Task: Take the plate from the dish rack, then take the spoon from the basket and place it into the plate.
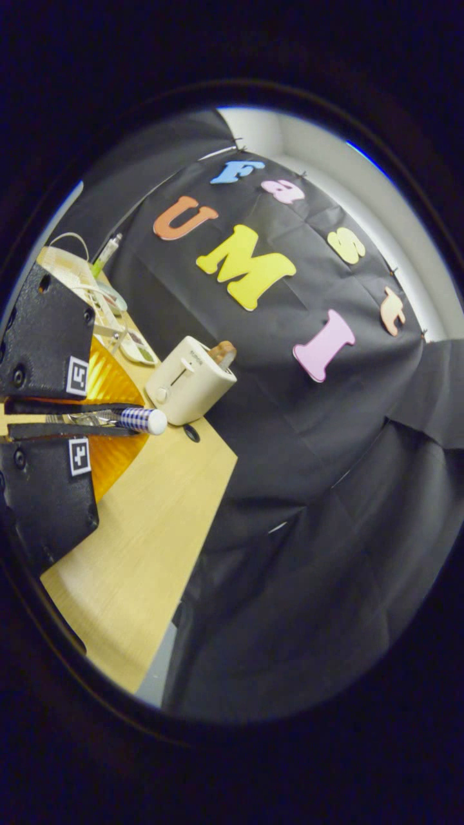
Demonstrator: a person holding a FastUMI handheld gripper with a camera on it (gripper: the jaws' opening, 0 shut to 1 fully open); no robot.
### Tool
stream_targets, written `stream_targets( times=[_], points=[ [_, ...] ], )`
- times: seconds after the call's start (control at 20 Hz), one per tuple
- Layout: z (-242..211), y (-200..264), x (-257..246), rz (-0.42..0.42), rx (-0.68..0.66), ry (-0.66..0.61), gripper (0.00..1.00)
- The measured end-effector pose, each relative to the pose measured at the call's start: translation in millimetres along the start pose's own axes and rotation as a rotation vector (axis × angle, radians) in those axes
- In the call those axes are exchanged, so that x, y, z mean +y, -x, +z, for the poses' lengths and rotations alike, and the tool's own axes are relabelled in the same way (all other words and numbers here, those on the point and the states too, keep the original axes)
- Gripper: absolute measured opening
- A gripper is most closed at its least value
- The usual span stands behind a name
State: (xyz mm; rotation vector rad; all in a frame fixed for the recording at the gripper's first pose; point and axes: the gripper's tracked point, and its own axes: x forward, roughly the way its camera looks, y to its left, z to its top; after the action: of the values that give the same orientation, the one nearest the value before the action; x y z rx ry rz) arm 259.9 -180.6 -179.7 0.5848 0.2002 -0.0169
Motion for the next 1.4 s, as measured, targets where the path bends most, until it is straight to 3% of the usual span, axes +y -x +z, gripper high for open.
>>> stream_targets(
  times=[0.35,0.75,1.0,1.4],
  points=[
    [19.1,19.7,29.5,-0.056,-0.049,0.192,0.10],
    [59.8,95.6,95.1,-0.091,-0.271,0.452,0.11],
    [27.6,153.3,164.2,-0.040,-0.248,0.523,0.10],
    [-83.3,222.0,263.3,0.101,-0.171,0.643,0.10]
  ],
)
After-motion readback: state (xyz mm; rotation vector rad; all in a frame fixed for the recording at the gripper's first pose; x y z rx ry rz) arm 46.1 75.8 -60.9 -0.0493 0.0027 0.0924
